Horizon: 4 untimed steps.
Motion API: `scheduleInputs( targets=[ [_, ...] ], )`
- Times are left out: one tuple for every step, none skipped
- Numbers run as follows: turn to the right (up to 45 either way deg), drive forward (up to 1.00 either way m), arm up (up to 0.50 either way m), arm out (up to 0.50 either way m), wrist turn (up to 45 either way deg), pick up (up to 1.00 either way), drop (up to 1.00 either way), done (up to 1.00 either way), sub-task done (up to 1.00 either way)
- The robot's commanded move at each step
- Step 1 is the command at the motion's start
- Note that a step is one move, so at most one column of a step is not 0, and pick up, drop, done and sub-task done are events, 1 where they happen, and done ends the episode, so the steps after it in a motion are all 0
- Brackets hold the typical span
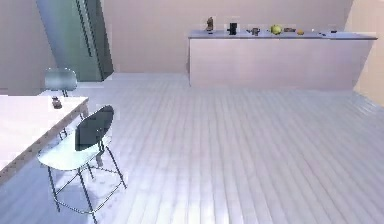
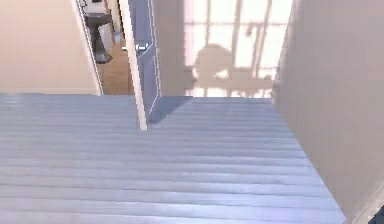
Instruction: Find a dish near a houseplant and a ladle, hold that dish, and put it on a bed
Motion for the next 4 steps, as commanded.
scheduleInputs(
  targets=[
    [0.0,0.45,0.00,0.00,0.0,0.00,0.00,0.00,0.00],
    [-45.0,0.00,0.00,0.00,0.0,0.00,0.00,0.00,0.00],
    [12.0,0.00,0.00,0.00,0.0,0.00,0.00,0.00,0.00],
    [0.0,0.25,0.00,0.00,0.0,0.00,0.00,0.00,0.00]
  ],
)
